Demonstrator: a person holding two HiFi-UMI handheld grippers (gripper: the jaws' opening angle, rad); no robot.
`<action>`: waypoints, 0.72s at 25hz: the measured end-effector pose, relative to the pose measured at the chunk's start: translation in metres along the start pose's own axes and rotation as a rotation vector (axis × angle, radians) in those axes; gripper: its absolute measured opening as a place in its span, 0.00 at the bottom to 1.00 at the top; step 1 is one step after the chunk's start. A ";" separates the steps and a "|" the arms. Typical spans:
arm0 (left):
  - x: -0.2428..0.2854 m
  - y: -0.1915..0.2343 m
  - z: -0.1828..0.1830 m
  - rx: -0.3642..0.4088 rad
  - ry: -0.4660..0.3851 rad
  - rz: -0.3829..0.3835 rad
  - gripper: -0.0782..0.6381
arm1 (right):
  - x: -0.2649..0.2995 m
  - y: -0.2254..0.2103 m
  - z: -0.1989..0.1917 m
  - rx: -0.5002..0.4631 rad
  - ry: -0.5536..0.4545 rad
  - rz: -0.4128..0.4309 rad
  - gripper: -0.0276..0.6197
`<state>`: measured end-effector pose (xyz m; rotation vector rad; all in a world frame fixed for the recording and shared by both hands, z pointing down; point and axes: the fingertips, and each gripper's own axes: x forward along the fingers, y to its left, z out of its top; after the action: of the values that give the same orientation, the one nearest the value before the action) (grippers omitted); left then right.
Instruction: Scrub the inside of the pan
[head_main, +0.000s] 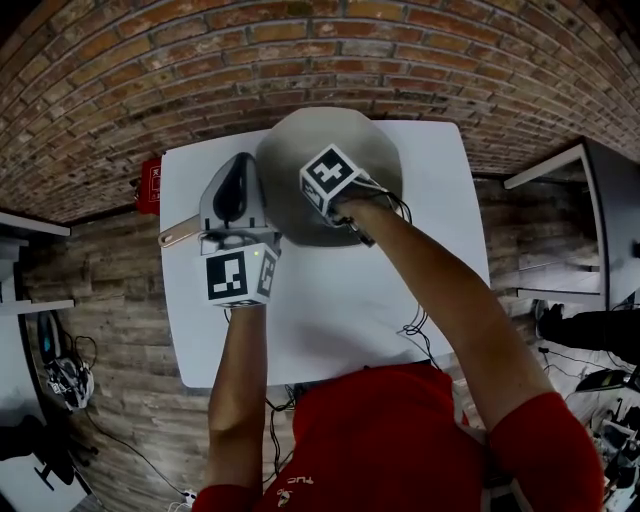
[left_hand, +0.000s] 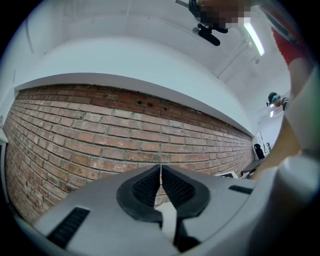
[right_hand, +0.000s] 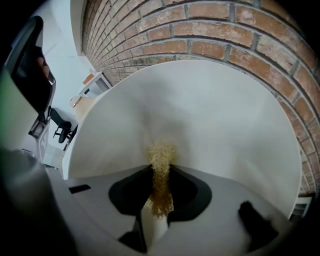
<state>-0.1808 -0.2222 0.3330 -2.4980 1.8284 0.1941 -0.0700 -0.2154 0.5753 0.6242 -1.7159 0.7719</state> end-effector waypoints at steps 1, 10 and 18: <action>0.001 -0.003 0.001 0.000 -0.002 -0.008 0.14 | -0.002 -0.005 -0.003 -0.003 0.008 -0.011 0.18; 0.007 -0.024 0.001 0.001 0.007 -0.041 0.14 | -0.029 -0.027 -0.020 0.028 -0.018 -0.032 0.18; 0.003 -0.041 0.002 0.011 0.028 -0.051 0.14 | -0.101 0.002 -0.006 -0.017 -0.374 0.094 0.18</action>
<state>-0.1412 -0.2124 0.3290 -2.5498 1.7681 0.1469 -0.0414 -0.2074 0.4787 0.7133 -2.1038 0.7373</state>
